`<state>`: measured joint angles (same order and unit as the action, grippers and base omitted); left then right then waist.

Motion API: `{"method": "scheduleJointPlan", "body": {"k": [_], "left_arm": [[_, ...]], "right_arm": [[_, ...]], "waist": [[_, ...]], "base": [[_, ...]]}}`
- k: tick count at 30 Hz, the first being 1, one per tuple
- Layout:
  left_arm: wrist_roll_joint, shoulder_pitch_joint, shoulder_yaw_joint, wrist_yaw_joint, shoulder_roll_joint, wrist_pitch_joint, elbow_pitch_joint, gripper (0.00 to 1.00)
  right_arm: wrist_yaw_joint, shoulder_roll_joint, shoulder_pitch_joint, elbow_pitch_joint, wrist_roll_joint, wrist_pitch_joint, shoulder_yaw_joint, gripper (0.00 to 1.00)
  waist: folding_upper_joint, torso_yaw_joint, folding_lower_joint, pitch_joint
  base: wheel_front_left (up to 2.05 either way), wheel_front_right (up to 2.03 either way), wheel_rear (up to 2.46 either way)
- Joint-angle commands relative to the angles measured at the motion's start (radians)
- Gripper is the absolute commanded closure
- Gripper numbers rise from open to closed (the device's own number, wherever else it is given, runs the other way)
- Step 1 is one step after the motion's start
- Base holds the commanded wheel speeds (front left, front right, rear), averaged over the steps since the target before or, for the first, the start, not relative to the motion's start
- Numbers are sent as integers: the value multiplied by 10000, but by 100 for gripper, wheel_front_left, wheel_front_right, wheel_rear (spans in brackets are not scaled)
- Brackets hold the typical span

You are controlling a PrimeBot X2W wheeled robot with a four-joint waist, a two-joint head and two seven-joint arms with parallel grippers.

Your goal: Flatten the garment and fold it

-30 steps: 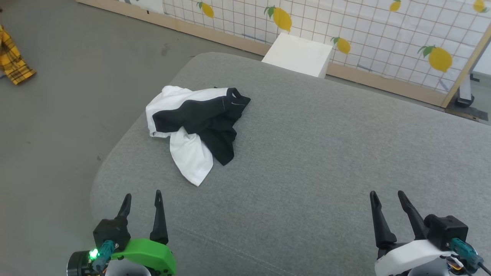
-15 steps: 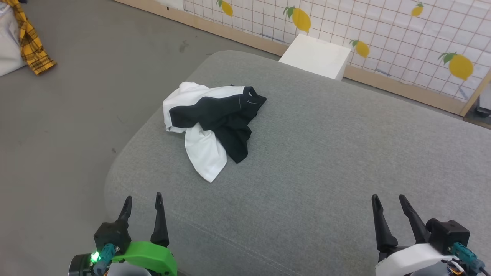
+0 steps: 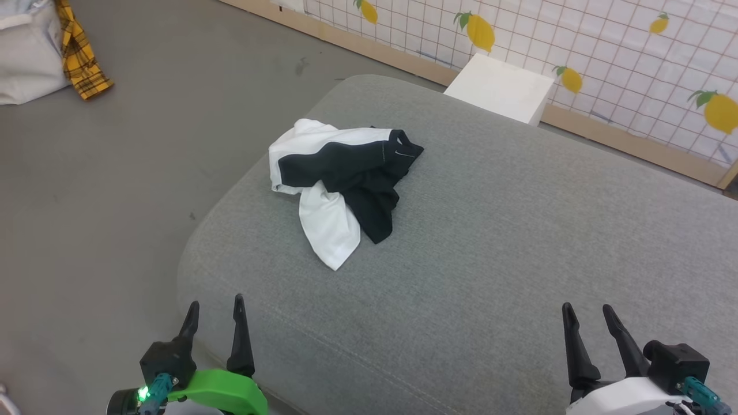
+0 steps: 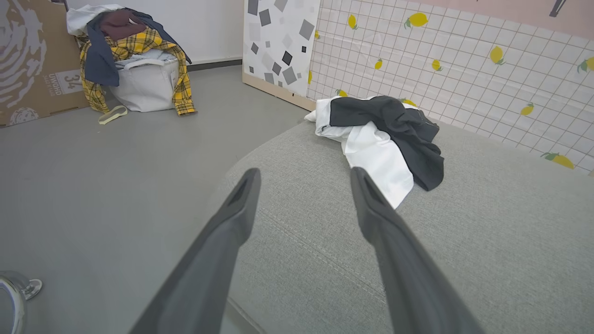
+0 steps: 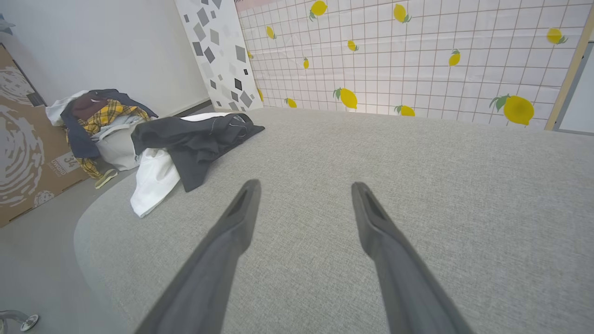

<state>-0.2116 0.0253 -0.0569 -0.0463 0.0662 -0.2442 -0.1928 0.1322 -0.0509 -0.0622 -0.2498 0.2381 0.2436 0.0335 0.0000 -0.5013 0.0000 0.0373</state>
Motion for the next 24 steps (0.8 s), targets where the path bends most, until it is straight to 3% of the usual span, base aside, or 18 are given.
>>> {"method": "scheduleJointPlan", "body": {"k": [1, 16, 24], "left_arm": [[-56, 166, -28, -54, 76, -118, -82, 0], [74, -1433, -369, 324, 363, -40, -366, 0], [-1022, -4592, 69, 1033, 800, 1831, -1724, 0]], "right_arm": [[-15, 7, -112, -86, 85, 123, 23, 0], [-15, 7, 223, 62, -417, 28, 34, 0], [-15, 7, 783, 828, -1000, -508, 141, 0]], "waist": [[0, -89, 0, -13], [0, 246, 0, -581], [0, 1006, 0, -1759]], "base": [[0, 0, 0], [0, 0, 0], [0, 0, 0]]}}
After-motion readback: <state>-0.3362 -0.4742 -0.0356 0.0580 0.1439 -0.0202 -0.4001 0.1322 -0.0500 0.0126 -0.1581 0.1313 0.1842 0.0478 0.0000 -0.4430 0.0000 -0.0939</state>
